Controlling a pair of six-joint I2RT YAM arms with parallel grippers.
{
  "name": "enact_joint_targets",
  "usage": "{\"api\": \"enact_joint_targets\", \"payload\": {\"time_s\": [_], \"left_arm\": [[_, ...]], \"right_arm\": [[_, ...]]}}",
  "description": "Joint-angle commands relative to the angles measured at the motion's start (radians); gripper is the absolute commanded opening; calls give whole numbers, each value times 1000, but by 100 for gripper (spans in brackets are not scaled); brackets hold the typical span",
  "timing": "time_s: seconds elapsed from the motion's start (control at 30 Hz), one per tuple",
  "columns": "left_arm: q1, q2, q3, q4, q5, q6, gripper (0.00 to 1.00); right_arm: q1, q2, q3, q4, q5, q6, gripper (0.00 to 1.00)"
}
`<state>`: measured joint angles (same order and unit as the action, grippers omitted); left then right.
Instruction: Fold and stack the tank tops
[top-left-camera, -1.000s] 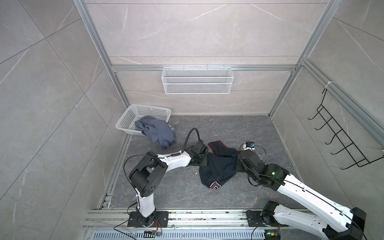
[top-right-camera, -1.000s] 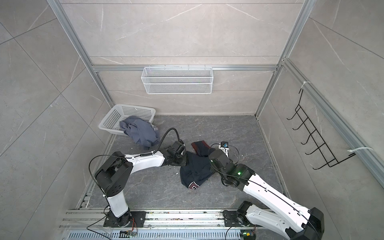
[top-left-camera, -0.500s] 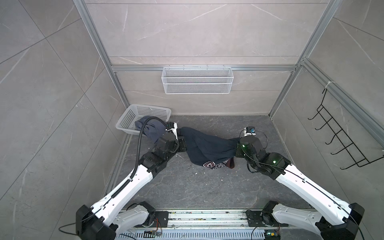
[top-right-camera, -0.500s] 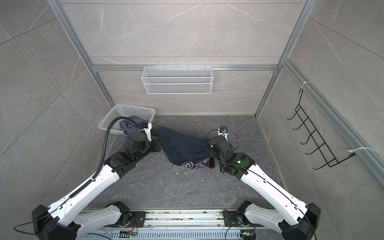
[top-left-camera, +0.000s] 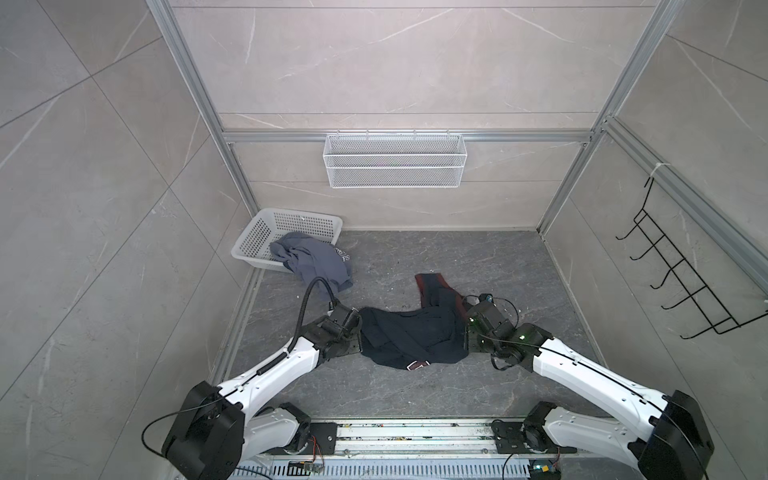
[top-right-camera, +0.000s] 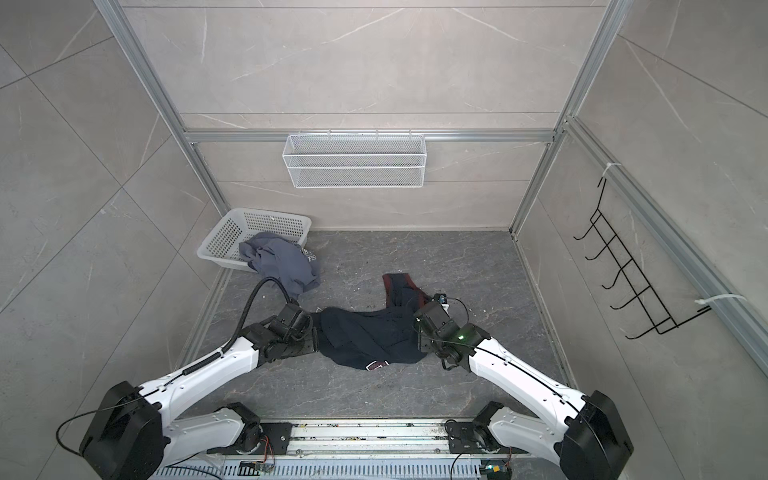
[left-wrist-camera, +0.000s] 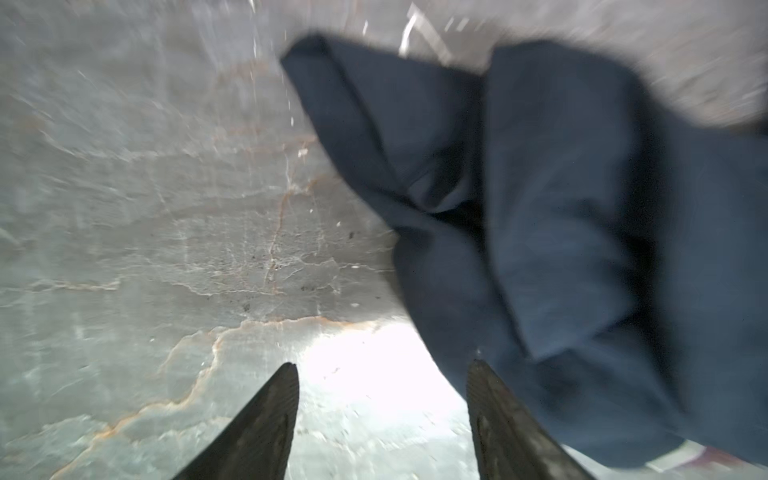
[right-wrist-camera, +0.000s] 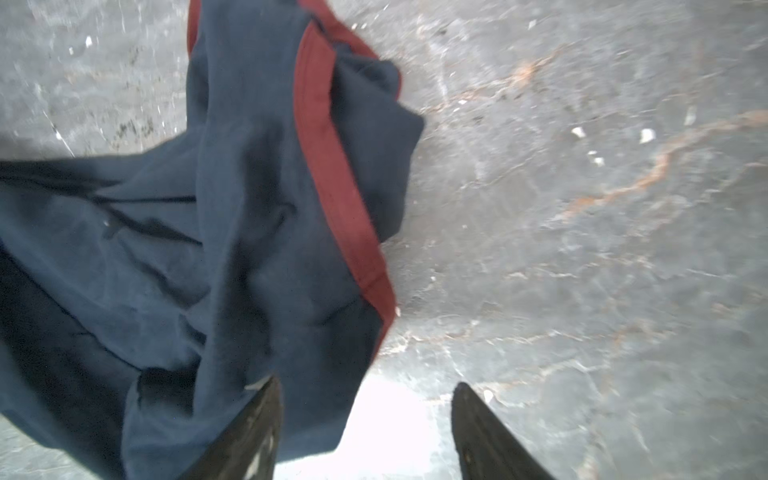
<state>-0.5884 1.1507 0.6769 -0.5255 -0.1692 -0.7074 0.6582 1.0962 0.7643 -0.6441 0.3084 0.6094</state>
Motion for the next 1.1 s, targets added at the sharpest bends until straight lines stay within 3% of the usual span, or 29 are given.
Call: {"api": "enact_joint_targets", "payload": {"time_s": [0.0, 0.13, 0.3, 0.63, 0.73, 0.87, 1.07], "left_arm": [[-4, -14, 39, 10, 84, -28, 67], [0, 67, 51, 118, 138, -30, 65], [81, 209, 64, 267, 252, -13, 52], [87, 313, 94, 336, 302, -10, 34], [86, 305, 101, 311, 280, -6, 33], [75, 287, 120, 240, 206, 7, 44], [67, 299, 147, 218, 197, 14, 41]], "right_arm": [[-22, -28, 48, -36, -4, -8, 67], [-33, -18, 52, -6, -22, -1, 67], [-14, -16, 54, -8, 31, -6, 71], [-1, -16, 11, 32, 12, -2, 71], [-3, 3, 11, 36, 14, -3, 71], [-2, 11, 13, 40, 13, -5, 71], [-2, 7, 12, 40, 8, -2, 71]]}}
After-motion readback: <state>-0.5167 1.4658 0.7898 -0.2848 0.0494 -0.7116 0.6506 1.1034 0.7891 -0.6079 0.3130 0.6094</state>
